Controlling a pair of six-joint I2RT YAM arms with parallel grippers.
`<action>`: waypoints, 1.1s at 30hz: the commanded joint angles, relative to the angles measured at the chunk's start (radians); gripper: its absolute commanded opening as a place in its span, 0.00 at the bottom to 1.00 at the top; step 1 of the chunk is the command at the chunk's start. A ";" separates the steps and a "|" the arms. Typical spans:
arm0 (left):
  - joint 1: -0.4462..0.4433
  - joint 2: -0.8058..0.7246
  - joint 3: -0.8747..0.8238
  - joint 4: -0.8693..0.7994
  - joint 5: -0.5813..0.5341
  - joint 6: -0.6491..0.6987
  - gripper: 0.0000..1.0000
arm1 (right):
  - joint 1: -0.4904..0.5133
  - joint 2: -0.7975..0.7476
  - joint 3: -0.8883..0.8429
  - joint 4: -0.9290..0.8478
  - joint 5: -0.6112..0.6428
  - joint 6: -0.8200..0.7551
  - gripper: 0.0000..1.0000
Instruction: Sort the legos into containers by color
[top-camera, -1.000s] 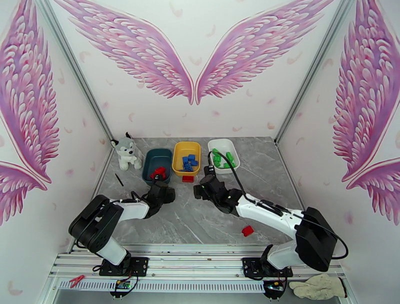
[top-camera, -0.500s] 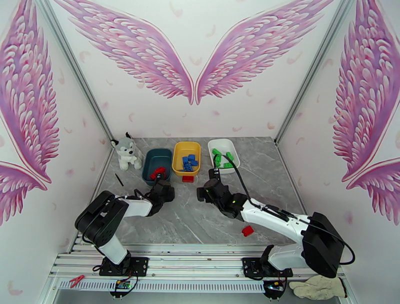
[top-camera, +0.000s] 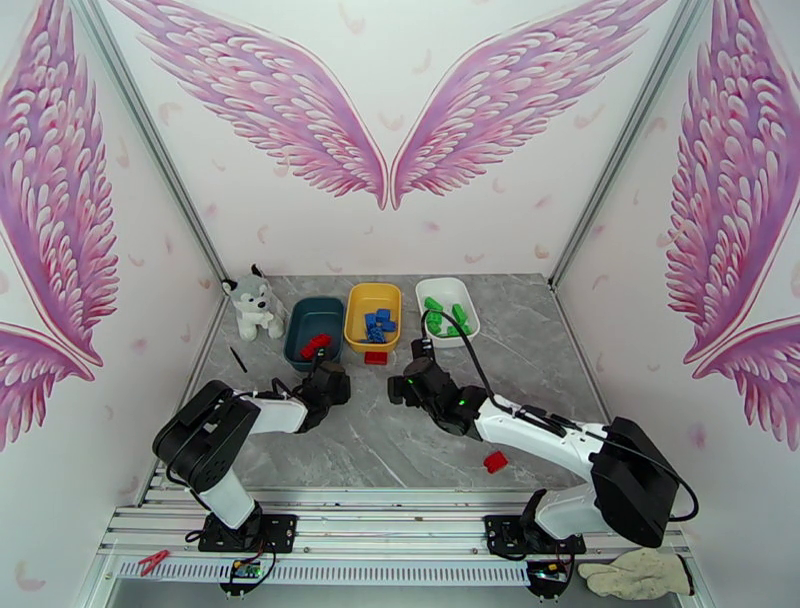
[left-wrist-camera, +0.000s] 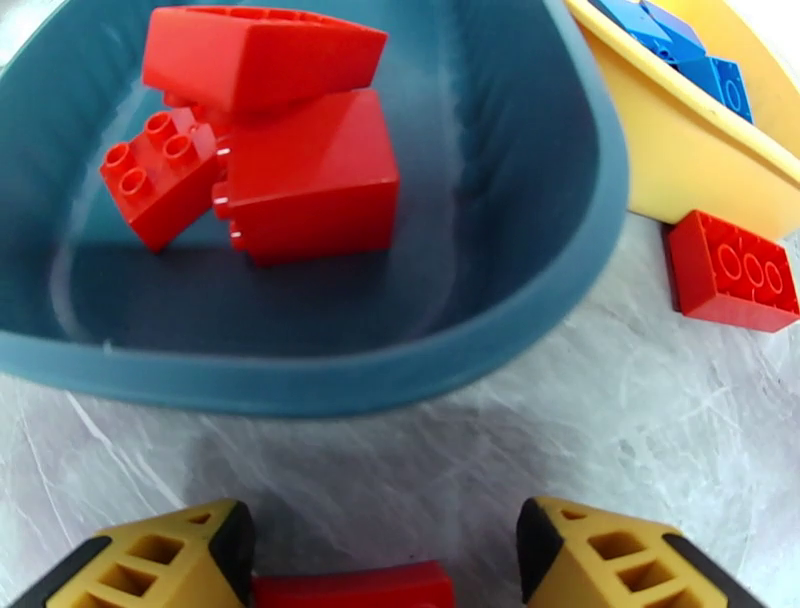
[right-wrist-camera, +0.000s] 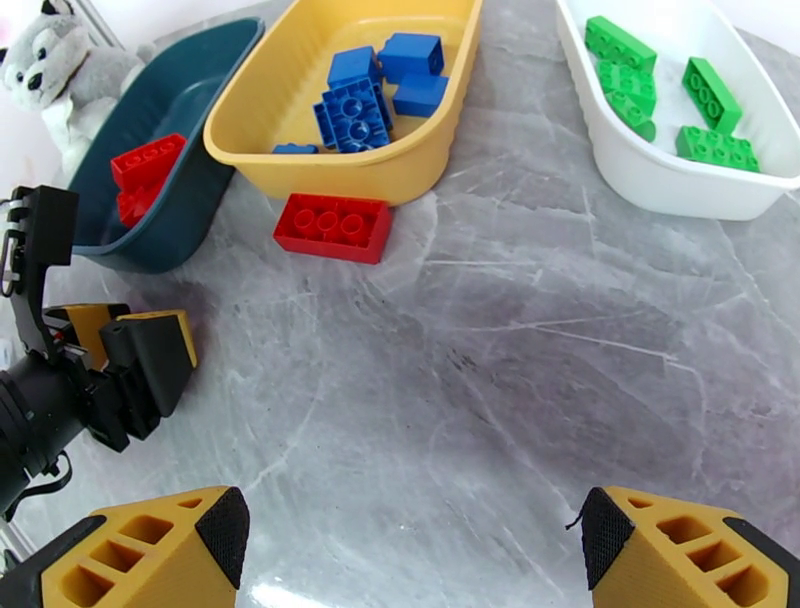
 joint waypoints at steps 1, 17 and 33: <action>-0.013 0.006 0.005 -0.065 -0.024 -0.007 0.75 | 0.004 0.029 0.041 0.024 -0.027 -0.007 0.93; -0.034 -0.048 -0.061 -0.022 -0.020 -0.033 0.51 | 0.005 0.136 0.122 0.052 -0.111 -0.014 0.91; -0.046 -0.297 -0.122 -0.043 0.012 -0.037 0.44 | 0.009 0.141 0.088 0.075 -0.112 0.001 0.89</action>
